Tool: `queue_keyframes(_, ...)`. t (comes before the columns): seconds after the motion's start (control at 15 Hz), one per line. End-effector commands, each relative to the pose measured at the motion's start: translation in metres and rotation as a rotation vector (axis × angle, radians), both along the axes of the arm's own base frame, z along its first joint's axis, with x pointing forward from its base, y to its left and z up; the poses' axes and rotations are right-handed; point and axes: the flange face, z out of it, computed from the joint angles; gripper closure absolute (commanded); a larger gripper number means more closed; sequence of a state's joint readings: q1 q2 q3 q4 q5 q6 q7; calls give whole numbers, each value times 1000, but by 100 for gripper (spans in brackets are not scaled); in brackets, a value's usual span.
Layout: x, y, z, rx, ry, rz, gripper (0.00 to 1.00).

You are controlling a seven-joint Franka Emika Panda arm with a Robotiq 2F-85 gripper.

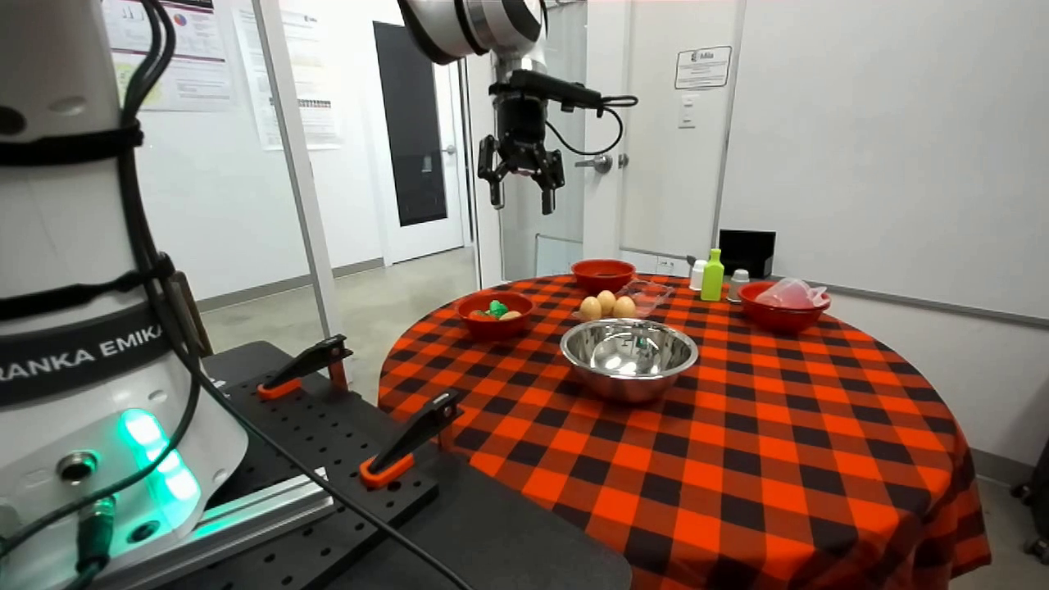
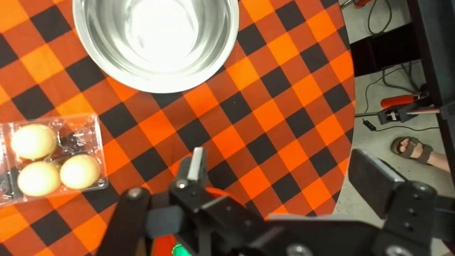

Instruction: Put the egg in the red bowl

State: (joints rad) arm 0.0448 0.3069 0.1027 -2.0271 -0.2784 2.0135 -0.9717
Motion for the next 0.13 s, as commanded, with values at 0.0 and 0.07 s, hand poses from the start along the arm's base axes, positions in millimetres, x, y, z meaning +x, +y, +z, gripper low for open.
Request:
queue_keyframes(0.0, -2, 0, 2, -1, 1, -3, 0)
queue_keyframes(0.07, -4, 1, 1, -1, 3, -4, 0)
